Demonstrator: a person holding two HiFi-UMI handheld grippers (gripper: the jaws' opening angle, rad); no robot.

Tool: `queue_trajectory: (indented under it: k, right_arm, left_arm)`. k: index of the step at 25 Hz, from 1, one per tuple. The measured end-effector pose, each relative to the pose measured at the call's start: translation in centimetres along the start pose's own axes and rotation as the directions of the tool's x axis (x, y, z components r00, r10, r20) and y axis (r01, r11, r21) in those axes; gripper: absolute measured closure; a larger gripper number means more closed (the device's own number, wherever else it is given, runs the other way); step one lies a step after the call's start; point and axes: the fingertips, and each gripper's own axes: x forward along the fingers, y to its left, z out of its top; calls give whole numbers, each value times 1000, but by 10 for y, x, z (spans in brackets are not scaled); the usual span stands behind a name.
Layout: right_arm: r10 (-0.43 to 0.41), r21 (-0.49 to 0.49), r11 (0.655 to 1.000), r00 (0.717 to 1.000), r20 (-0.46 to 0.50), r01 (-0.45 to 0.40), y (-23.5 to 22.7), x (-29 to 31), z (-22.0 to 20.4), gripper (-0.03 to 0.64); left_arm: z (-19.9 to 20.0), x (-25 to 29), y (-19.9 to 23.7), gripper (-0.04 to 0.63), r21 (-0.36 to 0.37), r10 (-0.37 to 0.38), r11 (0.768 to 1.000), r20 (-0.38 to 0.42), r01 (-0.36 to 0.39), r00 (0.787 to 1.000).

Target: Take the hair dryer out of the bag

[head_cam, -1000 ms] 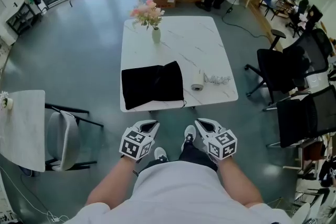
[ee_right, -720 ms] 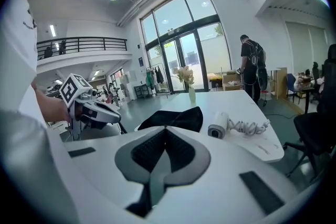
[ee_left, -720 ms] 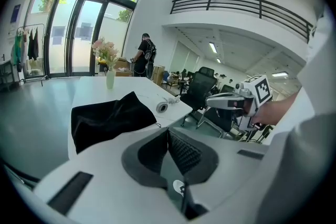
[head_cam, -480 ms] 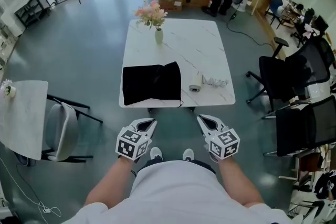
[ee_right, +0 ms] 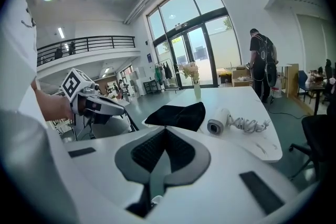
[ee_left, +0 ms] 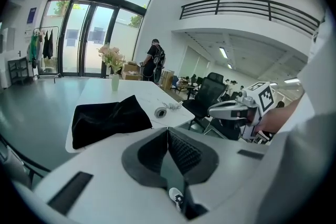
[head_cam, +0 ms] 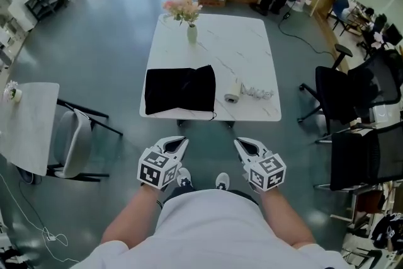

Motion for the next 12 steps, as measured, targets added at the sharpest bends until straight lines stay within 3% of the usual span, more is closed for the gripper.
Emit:
queue_trajectory:
  k: [12]
  right_arm:
    - [27,-9,1000,1000,-12,-27,-2,-8,-8,601]
  left_arm:
    - [1,-1,-8,578,4,31,1000,2,-31,1000]
